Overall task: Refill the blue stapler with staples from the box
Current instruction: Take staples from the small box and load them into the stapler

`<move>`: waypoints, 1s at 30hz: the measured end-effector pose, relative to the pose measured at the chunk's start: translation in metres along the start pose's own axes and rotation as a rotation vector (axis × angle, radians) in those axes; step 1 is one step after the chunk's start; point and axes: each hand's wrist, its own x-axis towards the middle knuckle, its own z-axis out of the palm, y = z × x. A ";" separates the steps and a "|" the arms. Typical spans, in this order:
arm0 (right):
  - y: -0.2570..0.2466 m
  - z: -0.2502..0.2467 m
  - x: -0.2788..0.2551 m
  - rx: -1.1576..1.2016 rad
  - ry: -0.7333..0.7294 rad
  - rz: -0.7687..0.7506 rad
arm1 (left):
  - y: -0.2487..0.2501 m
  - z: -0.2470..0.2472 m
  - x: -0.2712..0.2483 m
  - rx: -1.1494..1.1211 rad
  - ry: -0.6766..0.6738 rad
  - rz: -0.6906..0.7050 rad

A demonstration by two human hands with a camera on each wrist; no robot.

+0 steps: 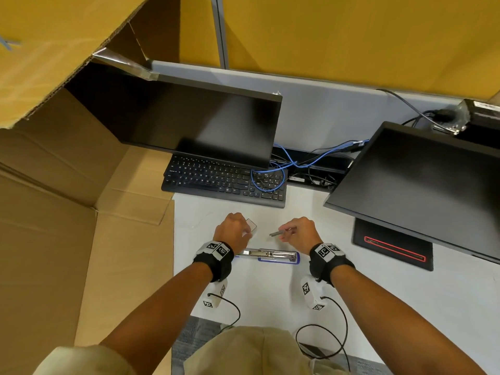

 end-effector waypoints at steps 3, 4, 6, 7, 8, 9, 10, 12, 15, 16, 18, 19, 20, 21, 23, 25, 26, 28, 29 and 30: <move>0.002 0.000 -0.005 0.017 -0.037 0.000 | 0.009 0.003 -0.001 -0.001 0.013 0.124; 0.002 0.000 -0.006 0.051 -0.049 -0.001 | 0.015 0.004 -0.002 -0.046 -0.010 0.148; -0.002 0.001 -0.010 0.118 -0.066 -0.010 | 0.025 0.005 -0.005 -0.128 -0.071 0.147; -0.004 0.001 -0.012 0.152 -0.069 -0.015 | 0.029 0.007 -0.005 -0.157 -0.099 0.139; -0.005 0.002 -0.012 0.184 -0.071 -0.018 | 0.031 0.008 -0.005 -0.172 -0.129 0.133; -0.007 0.001 -0.013 0.205 -0.076 -0.021 | 0.033 0.009 -0.005 -0.178 -0.155 0.134; -0.008 0.001 -0.014 0.214 -0.089 -0.025 | 0.033 0.011 -0.004 -0.180 -0.173 0.130; -0.007 0.000 -0.015 0.195 -0.137 -0.032 | 0.033 0.012 -0.005 -0.170 -0.179 0.126; -0.004 -0.001 -0.017 0.098 -0.185 -0.058 | 0.032 0.016 -0.004 -0.128 -0.163 0.156; -0.003 -0.001 -0.017 0.062 -0.174 -0.081 | 0.033 0.017 -0.004 -0.112 -0.167 0.172; 0.000 0.000 -0.019 0.022 -0.154 -0.121 | 0.035 0.021 -0.004 -0.088 -0.180 0.199; 0.001 0.000 -0.020 0.019 -0.159 -0.131 | 0.035 0.024 -0.005 -0.078 -0.181 0.214; 0.002 0.000 -0.021 0.018 -0.171 -0.137 | 0.035 0.026 -0.006 -0.070 -0.184 0.221; 0.003 0.000 -0.022 0.013 -0.182 -0.138 | 0.036 0.028 -0.006 -0.065 -0.182 0.225; 0.006 0.001 -0.024 -0.002 -0.189 -0.132 | 0.036 0.032 -0.006 -0.072 -0.172 0.227; 0.009 0.001 -0.026 -0.029 -0.187 -0.143 | 0.038 0.035 -0.007 -0.061 -0.164 0.226; 0.009 0.001 -0.026 -0.055 -0.195 -0.152 | 0.039 0.036 -0.006 -0.050 -0.160 0.226; 0.009 0.002 -0.029 -0.151 -0.214 -0.171 | 0.041 0.039 -0.006 -0.041 -0.146 0.230; 0.008 0.002 -0.031 -0.202 -0.208 -0.184 | 0.042 0.039 -0.006 -0.041 -0.141 0.231; 0.008 0.002 -0.032 -0.246 -0.190 -0.198 | 0.044 0.040 -0.006 -0.039 -0.140 0.234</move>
